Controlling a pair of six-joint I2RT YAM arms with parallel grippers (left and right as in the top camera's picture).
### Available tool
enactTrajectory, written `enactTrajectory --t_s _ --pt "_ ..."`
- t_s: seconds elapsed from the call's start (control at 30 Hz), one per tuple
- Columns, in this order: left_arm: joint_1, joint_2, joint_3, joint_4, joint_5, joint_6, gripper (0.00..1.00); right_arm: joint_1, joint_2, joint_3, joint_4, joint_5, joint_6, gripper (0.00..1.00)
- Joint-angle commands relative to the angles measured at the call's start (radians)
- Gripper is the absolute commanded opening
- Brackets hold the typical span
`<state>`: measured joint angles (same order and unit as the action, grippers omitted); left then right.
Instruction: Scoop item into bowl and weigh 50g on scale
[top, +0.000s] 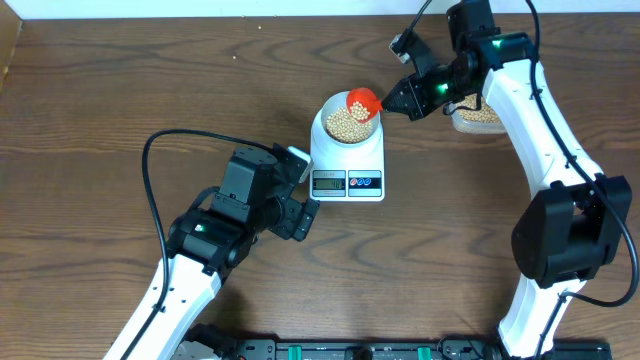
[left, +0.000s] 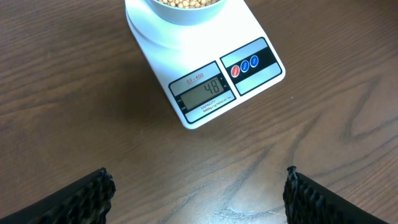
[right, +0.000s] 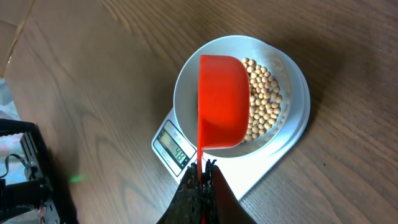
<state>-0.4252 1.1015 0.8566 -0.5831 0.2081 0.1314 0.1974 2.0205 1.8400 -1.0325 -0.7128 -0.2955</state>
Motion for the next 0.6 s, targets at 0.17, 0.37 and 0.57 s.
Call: enactTrajectory --t_s 0.17,0.37,0.57 --pt "0.007 0.002 0.019 -0.002 0.009 0.01 0.89 -0.006 -0.031 0.013 -0.003 -0.034 0.01 0.01" --pt "0.007 0.002 0.019 -0.002 0.009 0.01 0.89 0.013 -0.031 0.013 -0.002 0.04 0.01 0.01" --pt "0.007 0.002 0.019 -0.002 0.009 0.01 0.89 0.061 -0.031 0.013 0.002 0.134 0.01 0.01"
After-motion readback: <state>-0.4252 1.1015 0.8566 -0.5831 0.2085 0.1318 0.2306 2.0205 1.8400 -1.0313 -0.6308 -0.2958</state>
